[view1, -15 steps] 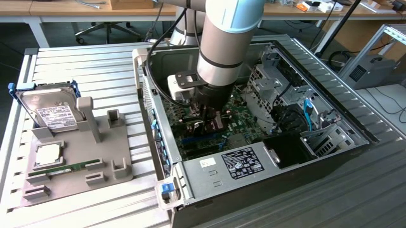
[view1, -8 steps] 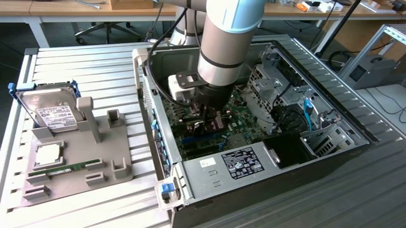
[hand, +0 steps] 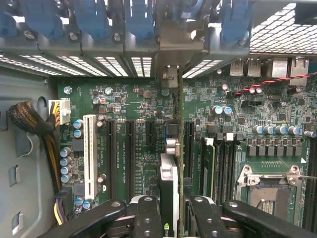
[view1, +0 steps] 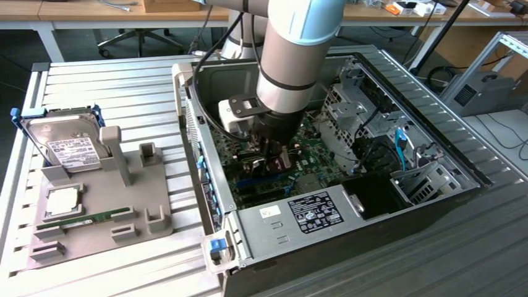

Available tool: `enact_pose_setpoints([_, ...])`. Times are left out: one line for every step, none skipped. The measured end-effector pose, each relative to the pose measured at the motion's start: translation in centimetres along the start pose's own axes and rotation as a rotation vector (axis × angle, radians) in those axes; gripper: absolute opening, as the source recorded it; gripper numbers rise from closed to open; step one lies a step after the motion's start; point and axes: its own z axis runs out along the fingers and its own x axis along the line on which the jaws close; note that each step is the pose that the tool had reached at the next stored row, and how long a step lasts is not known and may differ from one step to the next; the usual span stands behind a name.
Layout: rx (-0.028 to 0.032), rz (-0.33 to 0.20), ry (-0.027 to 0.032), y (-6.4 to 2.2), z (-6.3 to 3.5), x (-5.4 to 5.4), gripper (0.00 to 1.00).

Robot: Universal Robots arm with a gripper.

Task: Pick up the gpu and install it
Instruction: 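Insert the gpu into the slot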

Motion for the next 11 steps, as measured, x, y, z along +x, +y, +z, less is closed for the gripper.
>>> enact_pose_setpoints([-0.0001,0.001,0.0003,0.00,0.09,0.01,0.27])
enact_pose_setpoints([-0.0001,0.001,0.0003,0.00,0.14,0.02,0.27])
enact_pose_setpoints([0.0000,0.002,0.0003,-0.01,0.16,0.02,0.27])
enact_pose_setpoints([0.0001,0.002,0.0001,-0.01,0.17,0.02,0.27])
enact_pose_setpoints([0.0003,0.003,-0.0001,-0.01,0.19,0.03,0.27])
enact_pose_setpoints([0.0003,0.004,-0.0001,-0.01,0.19,0.04,0.27])
enact_pose_setpoints([0.0004,0.005,-0.0001,-0.01,0.19,0.04,0.27])
enact_pose_setpoints([0.0006,0.008,-0.0003,-0.01,0.17,0.04,0.27])
enact_pose_setpoints([0.0008,0.009,-0.0004,-0.01,0.13,0.05,0.27])
enact_pose_setpoints([0.0009,0.011,-0.0005,-0.01,0.08,0.04,0.27])
enact_pose_setpoints([0.0010,0.014,-0.0004,-0.02,0.02,0.04,0.27])
